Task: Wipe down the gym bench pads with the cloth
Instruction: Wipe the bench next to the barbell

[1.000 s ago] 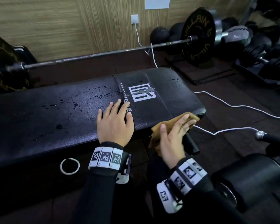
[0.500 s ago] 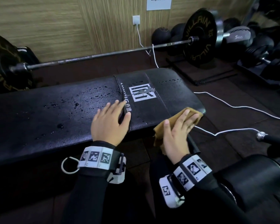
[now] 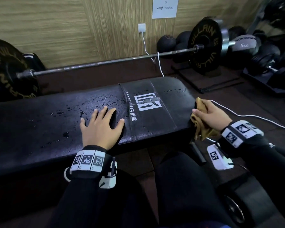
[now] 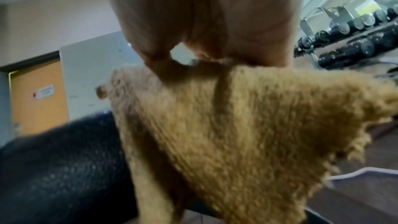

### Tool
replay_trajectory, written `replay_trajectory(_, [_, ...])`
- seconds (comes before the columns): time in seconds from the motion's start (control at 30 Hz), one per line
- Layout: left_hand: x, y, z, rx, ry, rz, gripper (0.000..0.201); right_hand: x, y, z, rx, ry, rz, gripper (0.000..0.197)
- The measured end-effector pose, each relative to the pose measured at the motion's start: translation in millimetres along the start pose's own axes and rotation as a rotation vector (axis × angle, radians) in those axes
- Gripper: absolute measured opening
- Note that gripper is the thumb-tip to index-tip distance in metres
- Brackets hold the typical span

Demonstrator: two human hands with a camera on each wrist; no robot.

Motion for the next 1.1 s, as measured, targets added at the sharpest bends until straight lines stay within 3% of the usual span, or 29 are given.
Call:
replay_trajectory(0.23, [-2, -1, 3, -0.009, 0.006, 0.011, 0.064, 13, 8, -8, -0.162, -0.336, 0.106, 0.07])
replay_trajectory(0.33, [-2, 0, 2, -0.01, 0.011, 0.016, 0.064, 36, -6, -11, -0.256, -0.447, 0.14, 0.075])
replay_trajectory(0.43, [-3, -1, 2, 0.004, 0.01, 0.009, 0.064, 70, -22, -6, -0.205, -0.532, 0.164, 0.074])
replay_trajectory(0.53, [-4, -1, 1, 0.005, 0.016, 0.0, 0.064, 109, -37, 5, -0.093, -0.517, 0.226, 0.068])
replay_trajectory(0.63, [-4, 0, -2, -0.002, 0.015, -0.014, 0.063, 152, -59, 15, -0.246, -0.451, 0.111, 0.06])
replay_trajectory(0.73, [-4, 0, -3, -0.007, 0.01, -0.023, 0.062, 176, -76, 23, -0.254, -0.503, 0.108, 0.065])
replay_trajectory(0.9, [-5, 2, -5, -0.005, 0.005, -0.035, 0.061, 166, -66, 19, -0.27, -0.535, 0.064, 0.067])
replay_trajectory(1.1, [-5, 3, -6, -0.005, 0.011, -0.046, 0.057, 160, -54, 10, -0.255, -0.578, 0.148, 0.068])
Point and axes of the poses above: each hand's wrist, its own x-axis towards the middle knuckle, its own z-axis out of the palm, y = z × x, the point moved 4 cm from there along x, towards the middle knuckle, and after that the axes turned 14 degrees about x, right-handed, at the moved point
